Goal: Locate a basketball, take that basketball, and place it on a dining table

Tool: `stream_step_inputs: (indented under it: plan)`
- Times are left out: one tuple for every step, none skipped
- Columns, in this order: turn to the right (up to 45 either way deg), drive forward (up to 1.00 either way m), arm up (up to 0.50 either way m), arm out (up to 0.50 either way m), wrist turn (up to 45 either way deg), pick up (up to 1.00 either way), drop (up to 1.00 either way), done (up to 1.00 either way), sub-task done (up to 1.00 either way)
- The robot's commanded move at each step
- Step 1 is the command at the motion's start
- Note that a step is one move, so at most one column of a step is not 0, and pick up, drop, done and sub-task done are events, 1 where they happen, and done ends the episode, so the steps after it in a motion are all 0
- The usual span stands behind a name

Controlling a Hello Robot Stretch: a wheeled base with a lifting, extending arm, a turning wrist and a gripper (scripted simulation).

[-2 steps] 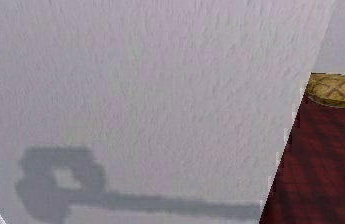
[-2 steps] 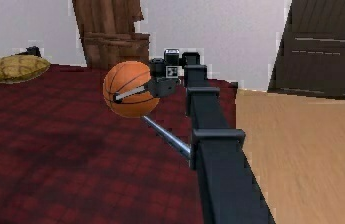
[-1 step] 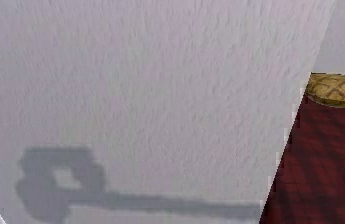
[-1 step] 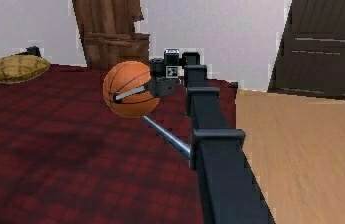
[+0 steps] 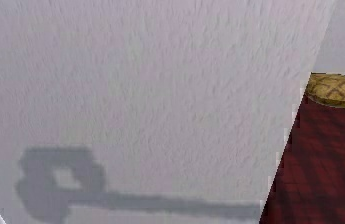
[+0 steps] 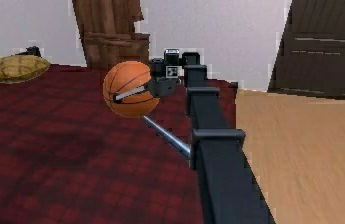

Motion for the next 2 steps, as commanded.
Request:
stream_step_inputs:
  plan:
    - [45.0, 0.00, 0.00, 0.00, 0.0, 0.00, 0.00, 0.00, 0.00]
    - [-45.0, 0.00, 0.00, 0.00, 0.0, 0.00, 0.00, 0.00, 0.00]
